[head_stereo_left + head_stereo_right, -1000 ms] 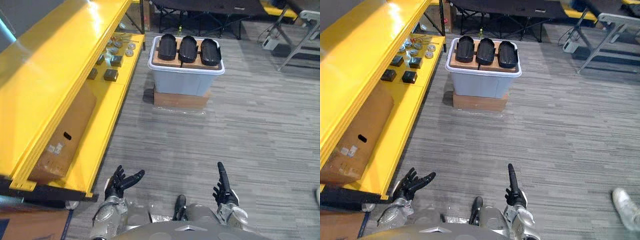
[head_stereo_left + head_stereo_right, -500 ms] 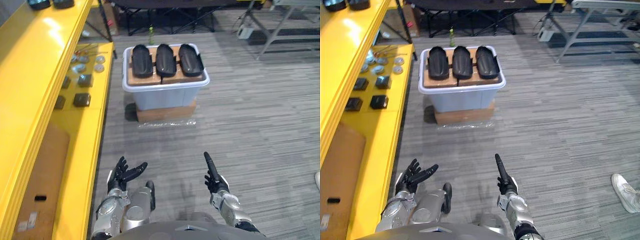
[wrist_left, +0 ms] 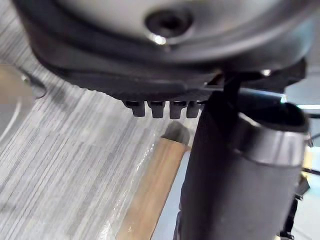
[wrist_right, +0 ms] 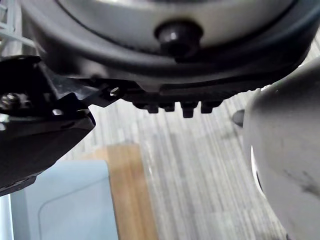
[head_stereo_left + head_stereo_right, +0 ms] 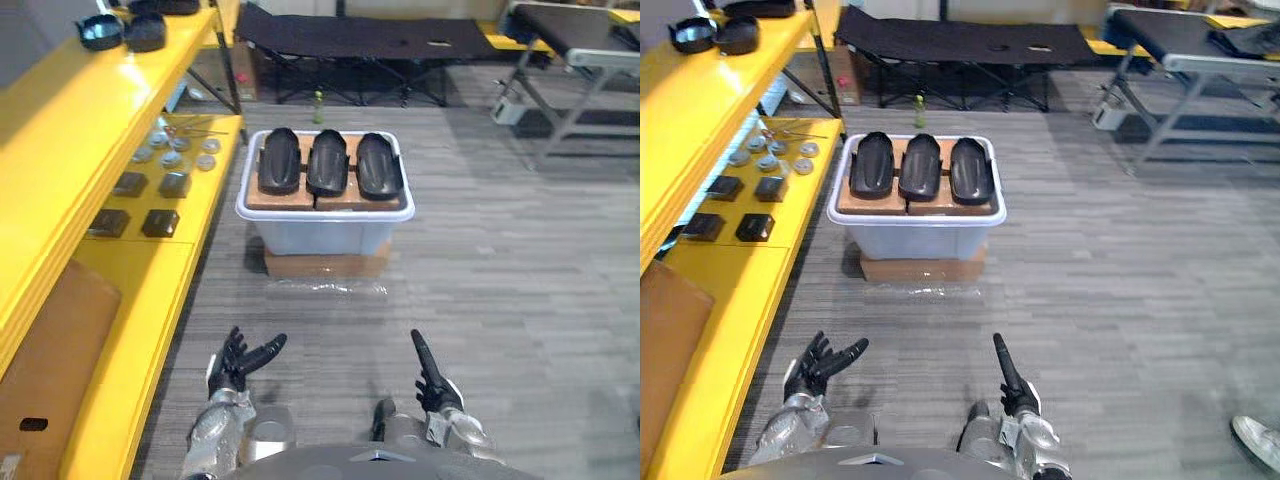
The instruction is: Walk over and take three plastic housings, then place them on the shelf
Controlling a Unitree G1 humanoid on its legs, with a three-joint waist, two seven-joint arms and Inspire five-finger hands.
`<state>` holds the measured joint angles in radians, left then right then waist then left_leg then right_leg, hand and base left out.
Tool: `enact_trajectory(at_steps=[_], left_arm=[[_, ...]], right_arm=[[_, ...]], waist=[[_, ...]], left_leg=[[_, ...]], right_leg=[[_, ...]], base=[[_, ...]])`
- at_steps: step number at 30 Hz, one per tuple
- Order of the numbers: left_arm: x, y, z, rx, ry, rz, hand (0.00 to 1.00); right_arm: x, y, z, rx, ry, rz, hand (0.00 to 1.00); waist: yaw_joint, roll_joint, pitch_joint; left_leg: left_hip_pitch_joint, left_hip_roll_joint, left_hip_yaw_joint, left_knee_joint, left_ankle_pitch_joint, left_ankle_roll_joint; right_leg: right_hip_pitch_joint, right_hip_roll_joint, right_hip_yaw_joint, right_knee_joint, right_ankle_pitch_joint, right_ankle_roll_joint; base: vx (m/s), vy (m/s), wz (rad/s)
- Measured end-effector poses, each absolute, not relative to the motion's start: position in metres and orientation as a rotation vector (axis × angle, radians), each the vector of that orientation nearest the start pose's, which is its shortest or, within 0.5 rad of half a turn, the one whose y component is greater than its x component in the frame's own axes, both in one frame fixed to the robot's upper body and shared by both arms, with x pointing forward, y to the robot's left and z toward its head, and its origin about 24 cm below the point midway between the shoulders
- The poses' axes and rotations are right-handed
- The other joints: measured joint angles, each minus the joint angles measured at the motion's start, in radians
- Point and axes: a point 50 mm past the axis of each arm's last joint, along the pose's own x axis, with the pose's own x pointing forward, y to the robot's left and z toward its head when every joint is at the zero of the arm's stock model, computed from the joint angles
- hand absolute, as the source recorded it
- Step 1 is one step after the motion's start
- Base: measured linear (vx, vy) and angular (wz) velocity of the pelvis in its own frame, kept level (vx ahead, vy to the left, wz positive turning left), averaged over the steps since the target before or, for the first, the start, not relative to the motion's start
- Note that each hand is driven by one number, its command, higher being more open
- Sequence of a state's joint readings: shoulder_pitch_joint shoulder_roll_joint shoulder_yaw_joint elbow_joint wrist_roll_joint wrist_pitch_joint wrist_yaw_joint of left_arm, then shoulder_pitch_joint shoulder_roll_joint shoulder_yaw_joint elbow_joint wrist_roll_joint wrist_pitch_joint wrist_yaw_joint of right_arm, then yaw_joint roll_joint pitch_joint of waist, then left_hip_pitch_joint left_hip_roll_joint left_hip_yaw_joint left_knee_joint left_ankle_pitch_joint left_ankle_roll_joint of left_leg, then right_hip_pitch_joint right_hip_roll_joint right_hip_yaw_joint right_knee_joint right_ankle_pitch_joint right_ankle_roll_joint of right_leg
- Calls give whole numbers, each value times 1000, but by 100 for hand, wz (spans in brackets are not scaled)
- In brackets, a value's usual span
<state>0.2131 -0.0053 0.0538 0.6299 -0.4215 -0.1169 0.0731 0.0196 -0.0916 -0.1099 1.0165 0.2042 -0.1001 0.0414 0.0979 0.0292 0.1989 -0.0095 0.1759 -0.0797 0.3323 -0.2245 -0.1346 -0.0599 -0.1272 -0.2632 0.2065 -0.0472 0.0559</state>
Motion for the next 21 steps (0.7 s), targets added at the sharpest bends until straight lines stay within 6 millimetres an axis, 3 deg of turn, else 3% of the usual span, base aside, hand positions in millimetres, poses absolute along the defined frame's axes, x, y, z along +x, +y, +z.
enact_trajectory(at_steps=[2, 3, 5, 6, 7, 8, 9, 10, 12, 13, 16, 18, 20, 21], left_arm=[[127, 173, -125, -459, 719, 424, 100], [127, 174, -125, -463, 715, 432, 100], [126, 180, -124, -470, 688, 480, 100], [126, 182, -124, -469, 683, 489, 100], [125, 185, -124, -469, 682, 502, 100], [125, 185, -124, -471, 687, 500, 100], [126, 184, -124, -474, 685, 494, 100], [131, 183, -123, -479, 675, 481, 100], [136, 180, -121, -482, 661, 453, 100], [138, 180, -121, -481, 655, 439, 100], [145, 192, -116, -435, 632, 426, 100], [149, 195, -114, -399, 624, 403, 100], [150, 191, -114, -358, 627, 348, 100], [151, 187, -114, -344, 632, 318, 100]], right_arm=[[133, -203, -146, 162, 907, -256, 100], [132, -204, -146, 169, 910, -267, 100], [123, -204, -149, 195, 926, -287, 100], [122, -204, -150, 199, 930, -289, 100], [118, -205, -150, 201, 936, -295, 100], [118, -205, -150, 211, 933, -312, 100], [119, -208, -149, 215, 924, -326, 100], [124, -212, -146, 221, 900, -345, 100], [130, -216, -142, 222, 867, -362, 100], [131, -217, -141, 216, 861, -362, 100], [145, -198, -139, 210, 848, -286, 100], [152, -196, -136, 184, 830, -259, 100], [155, -197, -134, 181, 817, -267, 100], [158, -199, -133, 176, 810, -273, 100]], waist=[[6, 20, -9], [5, 16, -6], [5, 14, -5], [4, 9, -2], [4, -1, 6], [-1, -2, 7], [-7, -2, 8], [-19, -2, 20], [-23, 0, 46], [-21, 4, 48], [-13, -52, 61], [-14, -55, 60], [-16, -57, 56], [-21, -54, 54]], left_leg=[[-68, 18, -17, 156, 18, 3], [-88, 19, -20, 201, 30, 4], [-194, 48, 4, 407, 133, 0], [-214, 54, 16, 440, 161, -3], [-234, 67, 55, 474, 155, -7], [-224, 65, 104, 392, 90, -9], [-218, 59, 123, 325, 69, -6], [-193, 27, 171, 154, 73, 0], [-152, -14, 200, -70, 146, 12], [-133, -24, 222, -129, 228, 59], [-101, -81, 248, -160, 227, 81], [-88, -107, 264, -158, 205, 104], [-87, -146, 269, -133, 156, 133], [-83, -166, 268, -126, 141, 141]], right_leg=[[30, 28, -26, -8, -28, -19], [37, 29, -34, -13, -31, -22], [117, 50, -66, -76, -38, -29], [138, 54, -73, -97, -33, -34], [175, 57, -99, -129, -12, -38], [191, 52, -117, -145, -10, -40], [193, 45, -125, -150, -10, -40], [203, 26, -145, -156, -9, -37], [225, 3, -157, -156, -13, -23], [240, -10, -158, -156, -33, 18], [248, -65, -150, -160, -29, 34], [256, -92, -147, -165, -20, 52], [266, -133, -157, -154, -42, 98], [257, -161, -161, -106, -64, 104]], base=[[243, -244, 14], [172, -196, 27], [221, -142, 34], [293, -94, 36], [273, -48, 42], [246, -18, 43], [213, 55, 48], [180, 116, 51], [159, 158, 37], [123, 160, 9], [156, 175, 1], [125, 171, -11], [88, 121, -4], [82, 129, 10]])
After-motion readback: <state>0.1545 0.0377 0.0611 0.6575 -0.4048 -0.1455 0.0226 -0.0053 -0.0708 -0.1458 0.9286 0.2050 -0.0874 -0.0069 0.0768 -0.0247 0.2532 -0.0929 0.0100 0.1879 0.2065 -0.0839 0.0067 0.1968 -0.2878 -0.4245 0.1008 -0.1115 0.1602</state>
